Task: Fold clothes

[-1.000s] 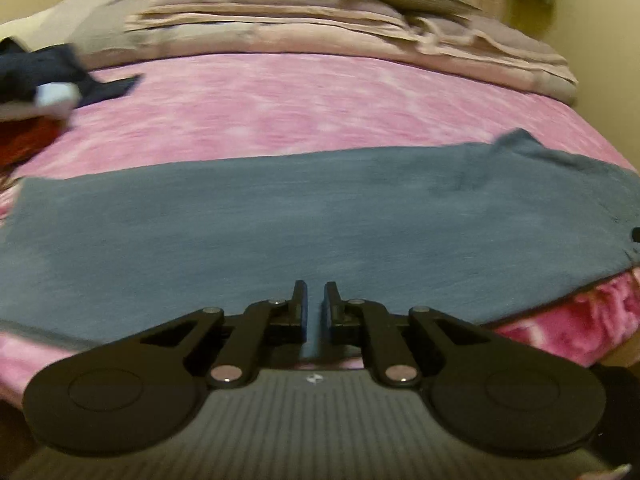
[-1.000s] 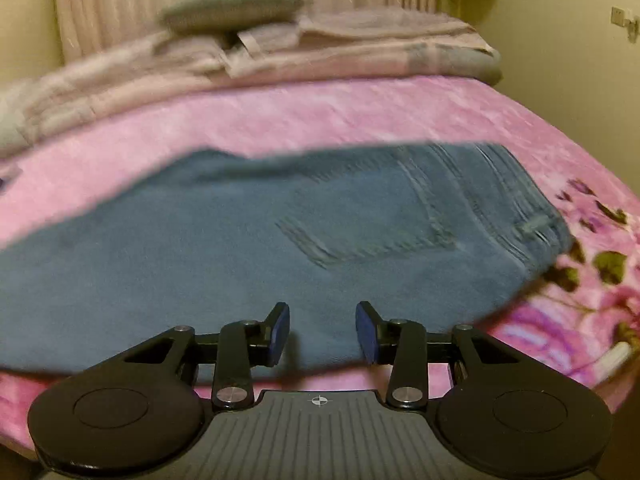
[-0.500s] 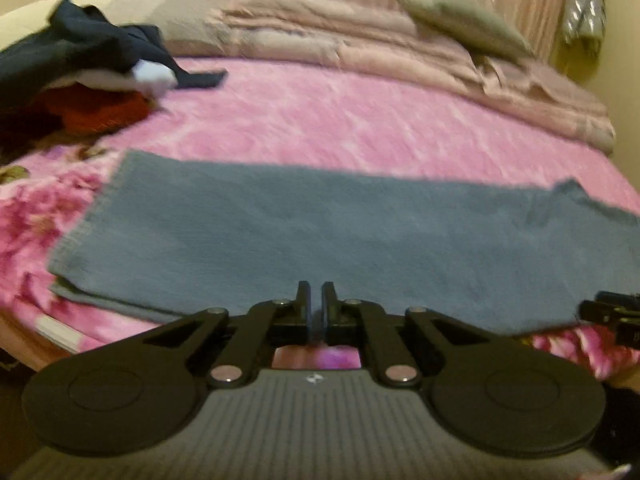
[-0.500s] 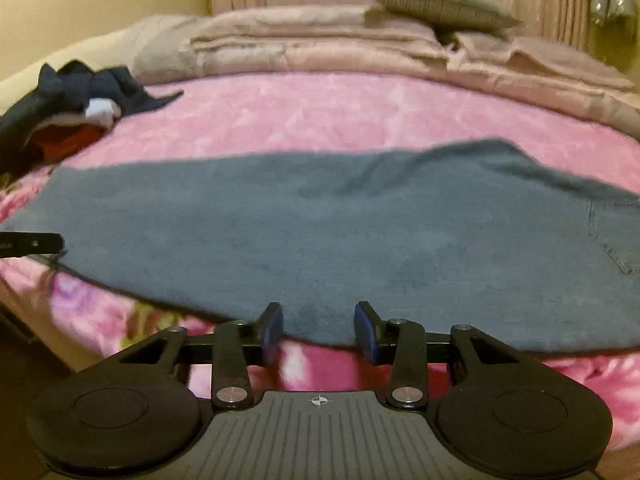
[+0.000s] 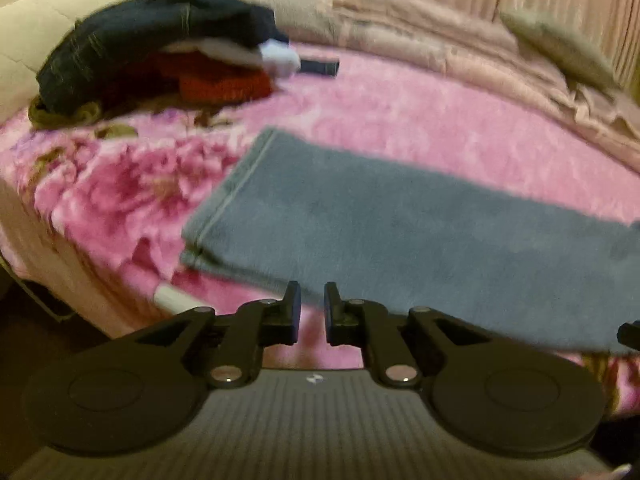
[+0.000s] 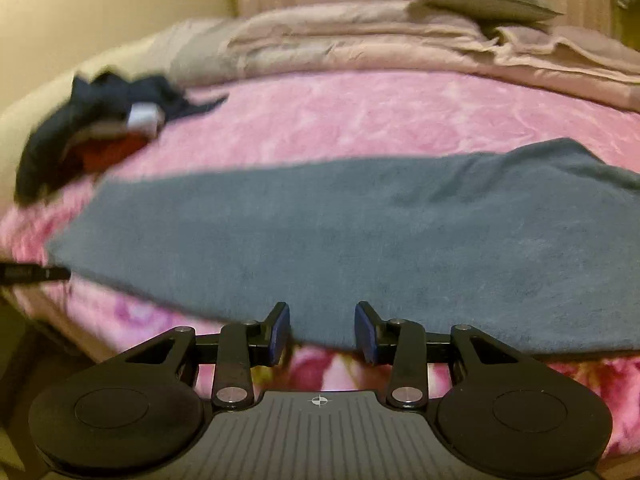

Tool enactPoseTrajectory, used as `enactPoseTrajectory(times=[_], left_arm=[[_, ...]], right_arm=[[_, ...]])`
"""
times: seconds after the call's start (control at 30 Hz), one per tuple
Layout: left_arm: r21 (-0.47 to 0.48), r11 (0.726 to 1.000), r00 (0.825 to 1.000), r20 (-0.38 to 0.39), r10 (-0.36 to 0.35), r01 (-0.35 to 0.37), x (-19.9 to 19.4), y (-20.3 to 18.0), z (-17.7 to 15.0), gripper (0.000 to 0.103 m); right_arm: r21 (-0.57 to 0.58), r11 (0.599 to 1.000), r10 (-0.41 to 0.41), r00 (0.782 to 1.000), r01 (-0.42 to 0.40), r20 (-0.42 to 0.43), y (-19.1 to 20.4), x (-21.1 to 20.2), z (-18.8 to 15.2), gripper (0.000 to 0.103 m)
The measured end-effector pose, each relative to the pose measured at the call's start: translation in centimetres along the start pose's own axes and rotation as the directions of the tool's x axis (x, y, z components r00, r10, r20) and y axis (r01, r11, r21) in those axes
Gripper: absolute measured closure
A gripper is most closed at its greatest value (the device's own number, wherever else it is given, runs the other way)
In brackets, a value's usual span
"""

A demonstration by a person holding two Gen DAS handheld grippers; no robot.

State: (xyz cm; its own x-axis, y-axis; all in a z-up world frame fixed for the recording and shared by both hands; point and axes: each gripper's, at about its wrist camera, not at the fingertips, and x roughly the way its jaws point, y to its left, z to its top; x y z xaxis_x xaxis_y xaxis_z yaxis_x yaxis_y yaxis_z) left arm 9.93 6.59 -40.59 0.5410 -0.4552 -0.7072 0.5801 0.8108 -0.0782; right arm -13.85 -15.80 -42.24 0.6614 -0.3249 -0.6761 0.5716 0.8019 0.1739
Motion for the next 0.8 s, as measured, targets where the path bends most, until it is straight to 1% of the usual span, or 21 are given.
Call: enactPoseTrajectory(times=[0.03,0.07,0.1,0.17,0.2,0.23,0.27,0.3,0.33,0.37,0.47,0.6,0.67,0.8], left_arm=[[0.003,1.000,1.000,0.016,0.009,-0.009,-0.1,-0.2,0.3,0.094],[0.010,1.000,1.000,0.009,0.026,-0.026,0.5,-0.5,0.6,0.091],[0.025,0.999,0.999,-0.020,0.046,-0.046,1.3,-0.9,0.7,0.088],[0.056,0.995,0.990,-0.103,0.091,-0.086,2.7,-1.7,0.4,0.088],[0.068,0.992,0.990,-0.091,0.108,-0.102,2.3,-2.1,0.3,0.088],[0.086,0.990,0.988,-0.102,0.120,-0.111,1.9,-2.6,0.4,0.086],[0.095,0.989,0.985,-0.121,0.124,-0.113,1.6,-3.0,0.4,0.085],[0.094,0.989,0.984,-0.123,0.126,-0.115,1.1,-3.2,0.4,0.085],[0.094,0.989,0.984,-0.125,0.128,-0.117,0.7,-3.5,0.3,0.085],[0.094,0.988,0.983,-0.127,0.131,-0.120,0.2,-3.7,0.3,0.083],[0.110,0.986,0.983,-0.116,0.141,-0.128,-1.2,-4.3,0.5,0.078],[0.121,0.986,0.987,-0.099,0.129,-0.117,-2.8,-4.8,0.7,0.077],[0.129,0.985,0.988,-0.090,0.124,-0.112,-3.6,-5.0,0.6,0.075],[0.146,0.985,0.992,-0.072,0.100,-0.089,-5.6,-5.7,0.1,0.072]], right_arm=[[0.003,1.000,-0.013,1.000,0.013,-0.016,-0.2,0.4,0.1,0.063],[0.002,1.000,-0.027,0.999,0.027,-0.040,-0.4,0.9,0.1,0.063],[-0.019,0.999,-0.028,0.998,0.027,-0.056,-0.3,1.0,0.0,0.063],[-0.069,0.997,-0.028,0.996,0.022,-0.087,0.1,0.8,-0.3,0.056],[-0.056,0.998,-0.013,0.995,0.007,-0.101,0.1,0.5,-0.3,0.049],[-0.035,0.999,0.006,0.993,-0.010,-0.114,0.1,0.0,-0.2,0.046],[0.001,1.000,0.019,0.994,-0.019,-0.107,-0.2,-0.6,-0.2,0.042],[0.040,0.999,0.031,0.995,-0.027,-0.094,-0.5,-1.1,-0.2,0.040],[0.072,0.997,0.031,0.996,-0.026,-0.080,-0.8,-1.6,-0.2,0.037],[0.087,0.996,0.028,0.997,-0.022,-0.071,-1.1,-1.9,0.1,0.036],[0.093,0.996,-0.008,0.998,0.013,-0.055,-1.5,-3.2,0.5,0.036],[0.143,0.989,-0.041,0.999,0.045,-0.027,-2.7,-4.8,0.7,0.036],[0.171,0.984,-0.056,0.998,0.058,-0.019,-3.3,-5.7,0.8,0.034],[0.212,0.973,-0.095,0.995,0.092,0.006,-4.4,-7.6,0.5,0.028]])
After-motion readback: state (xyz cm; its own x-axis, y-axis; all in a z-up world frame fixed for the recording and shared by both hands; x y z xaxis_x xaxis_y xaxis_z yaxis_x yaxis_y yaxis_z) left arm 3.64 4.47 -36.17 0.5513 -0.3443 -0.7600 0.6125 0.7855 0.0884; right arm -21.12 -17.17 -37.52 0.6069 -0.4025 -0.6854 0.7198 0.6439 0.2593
